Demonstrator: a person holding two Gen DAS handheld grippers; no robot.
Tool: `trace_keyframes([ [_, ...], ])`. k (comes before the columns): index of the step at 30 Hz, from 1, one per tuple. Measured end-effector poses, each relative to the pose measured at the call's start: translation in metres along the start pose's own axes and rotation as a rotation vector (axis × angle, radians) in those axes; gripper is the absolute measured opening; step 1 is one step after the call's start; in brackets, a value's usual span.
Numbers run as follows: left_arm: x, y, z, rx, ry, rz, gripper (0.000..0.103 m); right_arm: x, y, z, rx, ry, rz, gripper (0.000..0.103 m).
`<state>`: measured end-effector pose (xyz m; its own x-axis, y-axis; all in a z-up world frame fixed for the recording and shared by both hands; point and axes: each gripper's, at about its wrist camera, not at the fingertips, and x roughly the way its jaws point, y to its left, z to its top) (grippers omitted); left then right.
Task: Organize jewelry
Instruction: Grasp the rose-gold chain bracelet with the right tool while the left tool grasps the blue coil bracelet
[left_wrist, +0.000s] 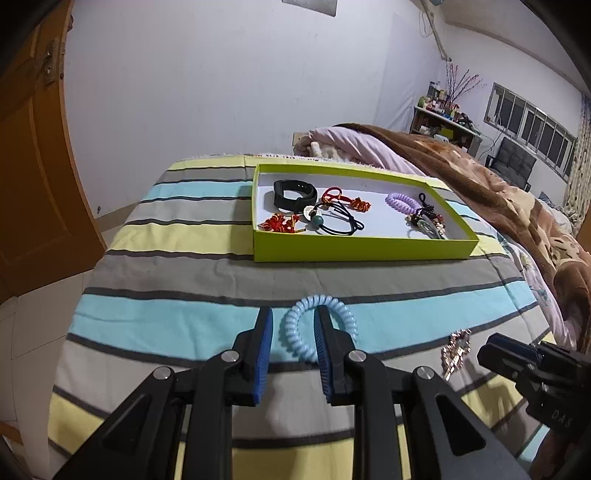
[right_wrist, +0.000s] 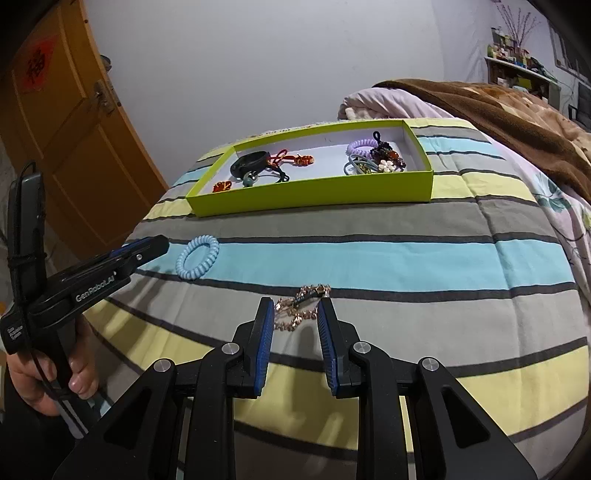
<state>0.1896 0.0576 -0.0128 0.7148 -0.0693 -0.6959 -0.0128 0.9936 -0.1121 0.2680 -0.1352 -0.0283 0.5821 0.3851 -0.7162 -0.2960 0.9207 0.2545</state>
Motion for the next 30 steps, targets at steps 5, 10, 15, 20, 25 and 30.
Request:
trace_keyframes([
  [5, 0.019, 0.0, 0.004, -0.005, 0.038, 0.008, 0.024, 0.011, 0.001, 0.005, 0.008, 0.02, -0.019, 0.025],
  [10, 0.028, 0.002, 0.003, -0.013, 0.063, 0.011, 0.024, 0.023, 0.001, 0.008, -0.052, 0.064, -0.04, 0.025],
  [15, 0.026, 0.005, 0.002, -0.032, 0.063, 0.002, 0.024, 0.023, -0.007, 0.015, -0.099, 0.061, -0.051, 0.022],
  [20, 0.028, 0.008, 0.001, -0.047, 0.079, -0.001, 0.024, 0.017, -0.01, 0.016, -0.084, 0.058, -0.052, 0.021],
  [25, 0.031, 0.006, 0.001, -0.043, 0.094, 0.009, 0.024, 0.021, -0.002, 0.011, -0.013, 0.073, -0.061, 0.021],
  [30, 0.032, 0.005, 0.001, -0.045, 0.099, 0.009, 0.024, 0.024, 0.001, 0.011, -0.041, 0.075, -0.067, 0.022],
])
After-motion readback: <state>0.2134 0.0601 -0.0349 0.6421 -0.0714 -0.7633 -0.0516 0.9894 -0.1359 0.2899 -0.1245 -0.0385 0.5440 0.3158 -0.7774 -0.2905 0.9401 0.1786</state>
